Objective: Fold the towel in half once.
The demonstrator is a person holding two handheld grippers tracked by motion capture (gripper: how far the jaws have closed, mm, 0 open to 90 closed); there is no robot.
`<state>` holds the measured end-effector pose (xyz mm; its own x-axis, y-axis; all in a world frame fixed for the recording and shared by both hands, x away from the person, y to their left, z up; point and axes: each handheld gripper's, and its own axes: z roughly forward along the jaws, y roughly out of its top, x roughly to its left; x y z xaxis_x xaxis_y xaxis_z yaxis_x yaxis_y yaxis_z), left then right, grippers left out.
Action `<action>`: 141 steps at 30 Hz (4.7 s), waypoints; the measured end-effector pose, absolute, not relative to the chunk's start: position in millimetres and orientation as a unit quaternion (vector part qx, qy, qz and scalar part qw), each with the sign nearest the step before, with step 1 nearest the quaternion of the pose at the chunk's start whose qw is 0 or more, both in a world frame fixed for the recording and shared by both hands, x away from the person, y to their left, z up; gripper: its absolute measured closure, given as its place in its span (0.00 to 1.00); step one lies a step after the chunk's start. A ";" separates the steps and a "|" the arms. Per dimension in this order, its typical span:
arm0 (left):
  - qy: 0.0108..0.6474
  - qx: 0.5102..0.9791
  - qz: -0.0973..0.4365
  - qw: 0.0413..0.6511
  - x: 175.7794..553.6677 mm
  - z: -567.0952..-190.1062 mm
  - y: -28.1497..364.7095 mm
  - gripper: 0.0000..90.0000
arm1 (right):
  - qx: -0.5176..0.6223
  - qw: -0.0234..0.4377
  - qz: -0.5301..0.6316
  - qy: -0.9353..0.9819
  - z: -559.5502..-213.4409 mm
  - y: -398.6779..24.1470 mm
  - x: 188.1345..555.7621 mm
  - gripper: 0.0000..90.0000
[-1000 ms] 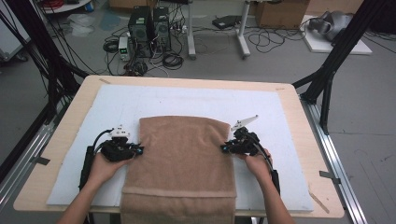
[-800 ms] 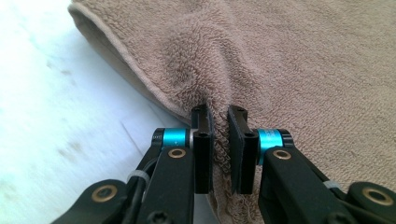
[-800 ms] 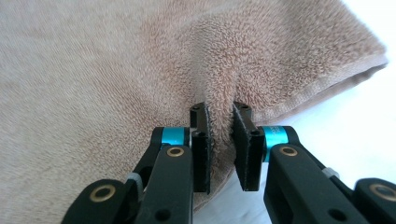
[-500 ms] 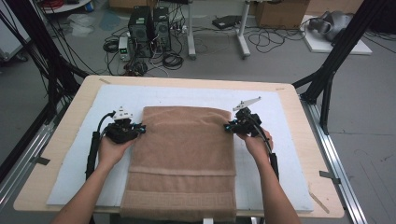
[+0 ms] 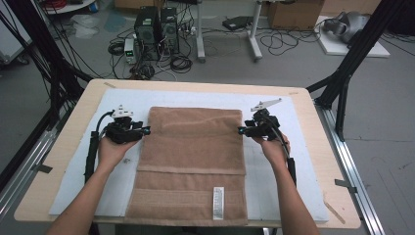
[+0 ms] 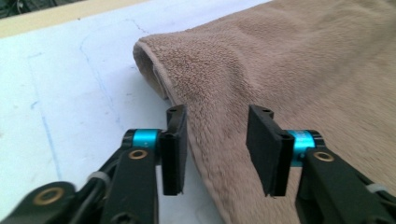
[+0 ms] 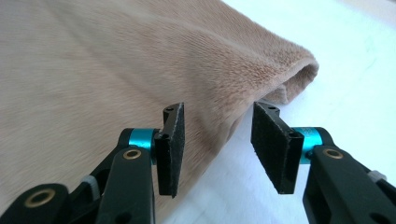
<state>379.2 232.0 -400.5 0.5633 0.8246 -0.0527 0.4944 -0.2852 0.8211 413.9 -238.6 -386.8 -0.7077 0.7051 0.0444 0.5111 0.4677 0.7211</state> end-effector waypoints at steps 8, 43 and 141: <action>0.381 0.805 0.180 0.419 344.2 -405.8 228.1 0.61 | 0.304 0.112 0.390 0.862 -383.2 -231.4 368.5 0.56; 0.333 0.839 0.144 0.405 314.8 -427.5 219.0 0.95 | 0.264 0.070 0.354 0.894 -421.0 -211.0 347.3 0.93; 0.440 0.736 0.265 0.440 425.4 -369.3 219.4 0.75 | 0.365 0.175 0.389 0.827 -343.2 -220.3 452.1 0.59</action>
